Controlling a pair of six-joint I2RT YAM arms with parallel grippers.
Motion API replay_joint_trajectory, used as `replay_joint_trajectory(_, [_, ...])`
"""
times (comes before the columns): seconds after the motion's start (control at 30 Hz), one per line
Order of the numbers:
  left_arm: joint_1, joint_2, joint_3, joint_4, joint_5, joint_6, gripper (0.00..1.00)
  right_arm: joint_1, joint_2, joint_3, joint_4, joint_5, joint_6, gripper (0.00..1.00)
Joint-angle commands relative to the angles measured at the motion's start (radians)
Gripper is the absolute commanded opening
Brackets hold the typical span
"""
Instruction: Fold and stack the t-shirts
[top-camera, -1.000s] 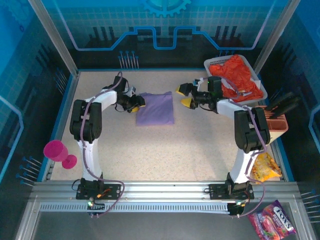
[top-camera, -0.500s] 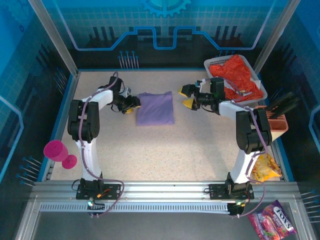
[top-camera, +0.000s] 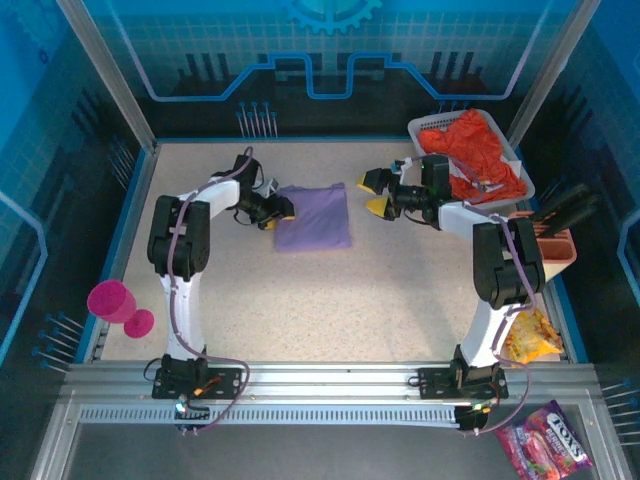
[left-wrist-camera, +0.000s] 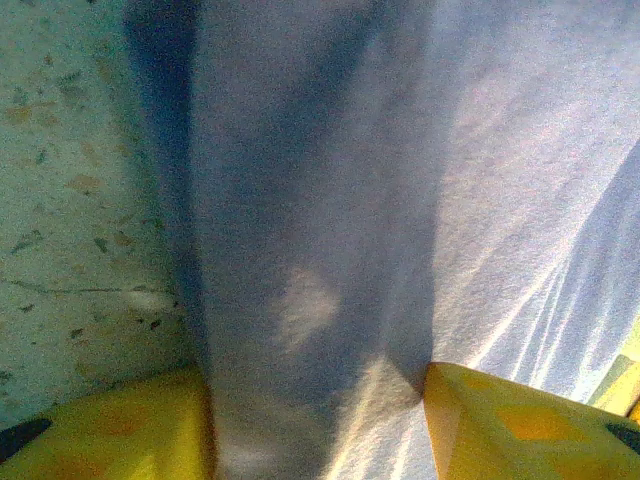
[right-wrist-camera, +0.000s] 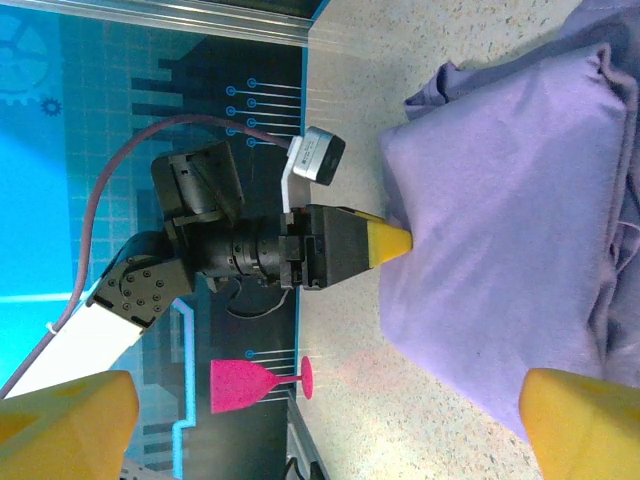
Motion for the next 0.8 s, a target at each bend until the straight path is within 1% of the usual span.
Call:
replay_joint_trajectory(0.0, [-0.006, 0.024, 0.017, -0.021, 0.013, -0.002, 0.53, -0.022, -0.045, -0.014, 0.002, -0.028, -0.022, 0.99])
replay_joint_trajectory(0.03, [-0.008, 0.027, 0.024, -0.03, -0.007, -0.002, 0.51, -0.023, -0.045, -0.015, 0.004, -0.028, -0.02, 0.99])
replay_joint_trajectory(0.2, [-0.003, 0.049, 0.095, -0.117, -0.109, 0.011, 0.34, -0.029, -0.05, -0.022, 0.019, -0.036, -0.007, 0.99])
replay_joint_trajectory(0.3, [0.009, 0.049, 0.138, -0.181, -0.174, 0.035, 0.21, -0.037, -0.059, -0.033, 0.021, -0.036, -0.007, 0.99])
replay_joint_trajectory(0.43, [0.037, 0.044, 0.178, -0.276, -0.306, 0.095, 0.02, -0.041, -0.071, -0.047, 0.021, -0.04, -0.011, 0.99])
replay_joint_trajectory(0.5, [0.06, 0.042, 0.195, -0.315, -0.36, 0.131, 0.0, -0.042, -0.074, -0.053, 0.013, -0.044, -0.015, 0.98])
replay_joint_trajectory(0.6, [0.093, 0.041, 0.214, -0.361, -0.486, 0.178, 0.0, -0.041, -0.079, -0.052, -0.023, -0.048, -0.04, 0.98])
replay_joint_trajectory(0.7, [0.134, 0.037, 0.214, -0.376, -0.57, 0.206, 0.0, -0.041, -0.092, -0.048, -0.093, -0.045, -0.076, 0.98])
replay_joint_trajectory(0.77, [0.155, 0.037, 0.22, -0.383, -0.648, 0.23, 0.0, -0.041, -0.1, -0.05, -0.122, -0.038, -0.097, 0.98])
